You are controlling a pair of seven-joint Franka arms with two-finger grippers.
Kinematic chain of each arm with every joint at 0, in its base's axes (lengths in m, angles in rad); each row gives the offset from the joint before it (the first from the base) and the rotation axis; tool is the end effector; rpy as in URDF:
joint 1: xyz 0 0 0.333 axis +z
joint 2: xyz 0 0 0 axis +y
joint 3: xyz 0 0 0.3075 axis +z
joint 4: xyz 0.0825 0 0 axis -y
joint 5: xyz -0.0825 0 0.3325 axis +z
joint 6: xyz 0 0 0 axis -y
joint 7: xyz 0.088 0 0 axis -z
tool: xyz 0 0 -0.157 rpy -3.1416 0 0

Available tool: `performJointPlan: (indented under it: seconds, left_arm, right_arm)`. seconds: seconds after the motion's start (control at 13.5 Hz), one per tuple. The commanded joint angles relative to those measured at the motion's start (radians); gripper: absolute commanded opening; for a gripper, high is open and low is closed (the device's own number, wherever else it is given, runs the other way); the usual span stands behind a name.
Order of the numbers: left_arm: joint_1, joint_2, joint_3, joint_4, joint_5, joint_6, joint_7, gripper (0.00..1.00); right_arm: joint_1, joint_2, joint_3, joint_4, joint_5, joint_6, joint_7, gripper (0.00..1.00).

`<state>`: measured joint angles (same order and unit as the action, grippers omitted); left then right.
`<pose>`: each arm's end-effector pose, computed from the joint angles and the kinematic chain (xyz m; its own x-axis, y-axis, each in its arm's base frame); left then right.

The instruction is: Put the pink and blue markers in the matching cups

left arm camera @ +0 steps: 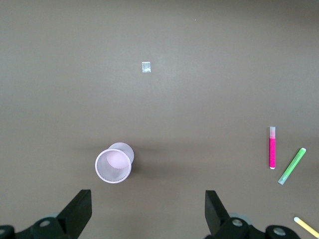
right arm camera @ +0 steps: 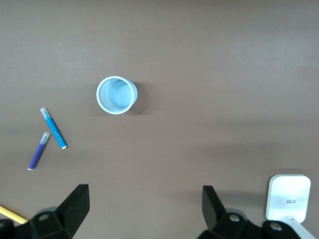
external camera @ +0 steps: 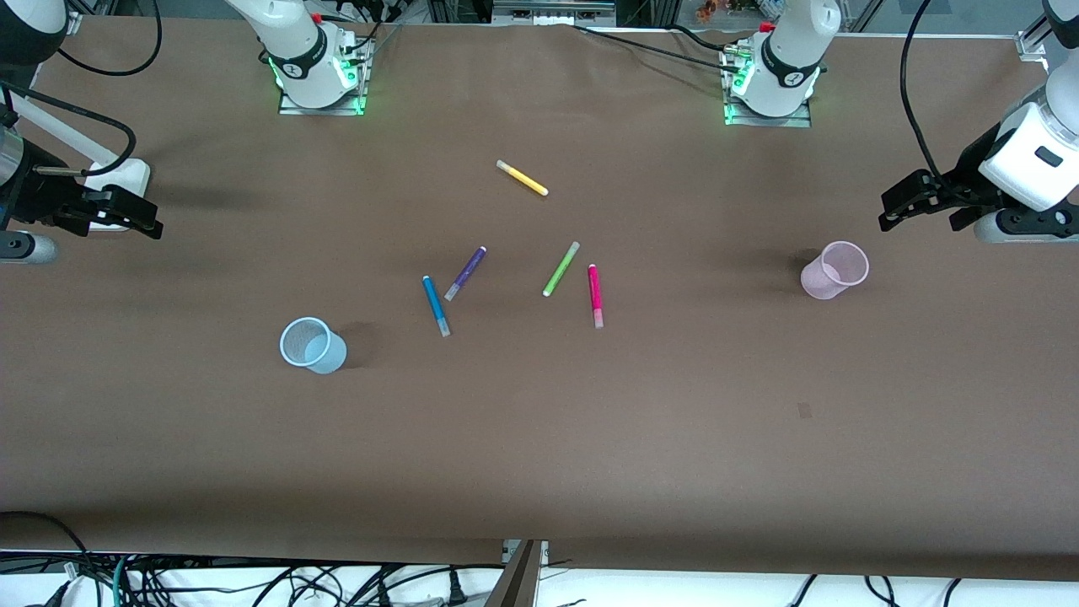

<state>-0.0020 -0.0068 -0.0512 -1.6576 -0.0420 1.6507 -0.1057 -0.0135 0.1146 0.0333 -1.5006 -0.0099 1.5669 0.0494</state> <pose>0.5054 -0.0333 0.5398 0.9984 0.0557 -0.0046 0.0559 -0.9976 0.0413 0.5332 0.0081 0.5357 0.9984 -0.0297 -0.0479 -0.0293 -0.9995 0.0085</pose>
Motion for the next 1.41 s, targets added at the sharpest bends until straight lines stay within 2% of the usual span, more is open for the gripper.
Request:
performJointPlan:
  seconds: [0.0, 1.04, 1.34]
  left_arm:
    - [0.004, 0.010, -0.002, 0.024, 0.007, -0.011, 0.014, 1.00]
    - [0.004, 0.011, -0.001, 0.029, 0.011, -0.009, 0.009, 1.00]
    - [0.004, 0.028, -0.001, 0.056, 0.002, -0.014, 0.009, 1.00]
  right_arm:
    - [-0.005, 0.007, 0.000, 0.022, 0.007, -0.016, 0.009, 1.00]
    - [-0.005, 0.008, 0.000, 0.022, 0.007, -0.018, 0.007, 1.00]
    - [-0.005, 0.008, 0.000, 0.022, 0.025, -0.016, 0.013, 1.00]
